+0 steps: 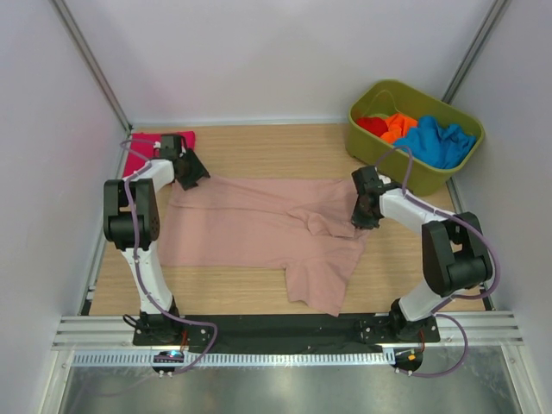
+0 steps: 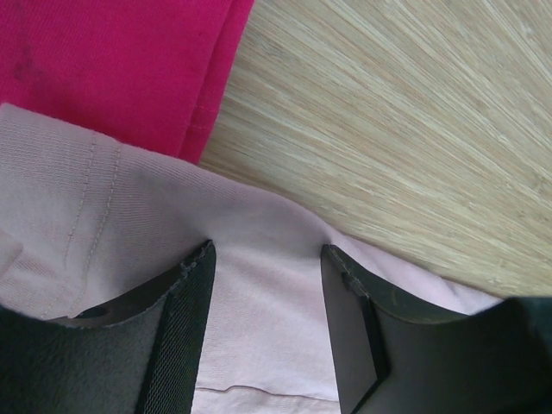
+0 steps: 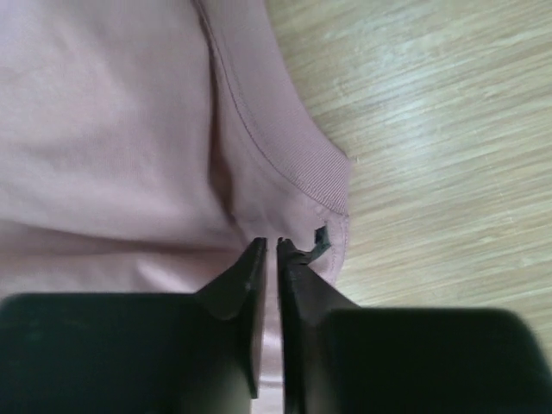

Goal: Fold and stack the t-shirts
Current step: Fold the tshirt

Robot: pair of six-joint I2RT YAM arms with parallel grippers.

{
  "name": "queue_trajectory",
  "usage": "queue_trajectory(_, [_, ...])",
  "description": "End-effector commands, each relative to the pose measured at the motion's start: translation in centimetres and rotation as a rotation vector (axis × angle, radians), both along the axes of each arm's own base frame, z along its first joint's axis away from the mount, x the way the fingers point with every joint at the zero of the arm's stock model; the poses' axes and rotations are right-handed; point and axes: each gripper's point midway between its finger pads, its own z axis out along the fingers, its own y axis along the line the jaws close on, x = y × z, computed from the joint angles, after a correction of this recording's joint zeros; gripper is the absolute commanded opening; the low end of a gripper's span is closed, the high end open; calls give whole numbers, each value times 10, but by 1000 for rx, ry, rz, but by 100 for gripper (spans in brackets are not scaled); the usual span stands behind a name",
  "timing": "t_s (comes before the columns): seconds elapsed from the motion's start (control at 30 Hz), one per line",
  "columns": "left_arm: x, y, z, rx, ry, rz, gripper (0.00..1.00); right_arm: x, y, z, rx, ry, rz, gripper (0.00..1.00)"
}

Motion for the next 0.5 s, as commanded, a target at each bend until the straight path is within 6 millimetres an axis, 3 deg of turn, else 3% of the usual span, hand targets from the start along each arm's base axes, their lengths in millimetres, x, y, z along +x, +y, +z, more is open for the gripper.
queue_trajectory(0.0, [-16, 15, -17, 65, 88, 10, 56, 35, -2, 34, 8, -165, 8, 22])
queue_trajectory(0.03, [-17, 16, -12, 73, 86, 0, 56, 48, -1, 47, 16, -212, 15, 30])
queue_trajectory(0.07, [-11, 16, 4, 80, 55, -4, 57, 55, -3, 55, 29, -237, 10, 34])
queue_trajectory(0.17, [-8, 21, 25, 110, 33, -7, 59, 87, -2, 79, 72, -342, 51, 45])
queue_trajectory(0.3, [-10, 22, 27, 119, 44, -13, 59, 123, 5, 86, 124, -390, 92, 49])
queue_trajectory(0.47, [-18, 22, 15, 117, 86, -15, 59, 149, 4, 67, 204, -396, 108, 52])
